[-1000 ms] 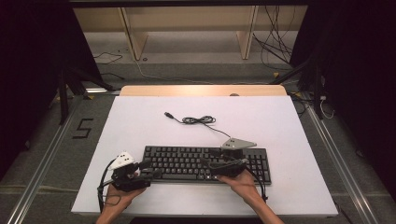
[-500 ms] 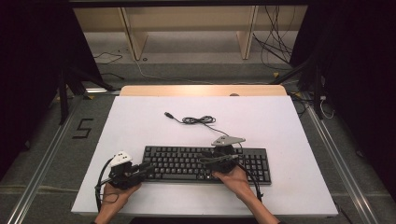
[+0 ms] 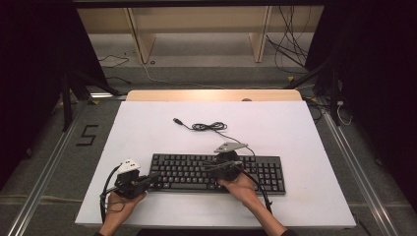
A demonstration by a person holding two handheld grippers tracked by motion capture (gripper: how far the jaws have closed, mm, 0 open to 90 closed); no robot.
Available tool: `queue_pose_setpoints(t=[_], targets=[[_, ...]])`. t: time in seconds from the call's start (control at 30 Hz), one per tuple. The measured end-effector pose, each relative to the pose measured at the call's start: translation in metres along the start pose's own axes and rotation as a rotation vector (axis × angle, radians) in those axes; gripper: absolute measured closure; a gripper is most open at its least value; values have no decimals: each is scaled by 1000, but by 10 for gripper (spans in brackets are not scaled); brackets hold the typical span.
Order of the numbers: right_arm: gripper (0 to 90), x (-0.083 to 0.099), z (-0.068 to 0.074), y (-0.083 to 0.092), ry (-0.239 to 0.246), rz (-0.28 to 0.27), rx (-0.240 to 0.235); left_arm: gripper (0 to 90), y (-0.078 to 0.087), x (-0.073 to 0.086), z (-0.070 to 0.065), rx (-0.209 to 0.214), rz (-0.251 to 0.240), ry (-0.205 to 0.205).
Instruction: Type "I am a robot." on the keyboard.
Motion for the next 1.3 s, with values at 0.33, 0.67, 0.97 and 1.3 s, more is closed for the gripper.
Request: queue_pose_setpoints(t=[0.33,0.67,0.97,1.3], targets=[[900,-1,-1,-13,-4,28,16,889,-4,1,3,-19,23,-1],[900,1,-2,-21,-4,53,25,889,-6,2,5,-25,42,-6],[900,2,-3,-24,-5,61,30,889,-7,3,5,-27,49,-4],[900,3,-4,-26,-7,70,31,890,-8,3,7,-31,61,-6]])
Point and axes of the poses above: each handheld gripper's, and its own axes: y roughly backward along the jaws, x roughly out of its underside, z roughly to its left, the point moved 4 cm from there along -y, roughly forward along the jaws, and after that the axes turned 9 degrees about -x, right-handed, at the moved point
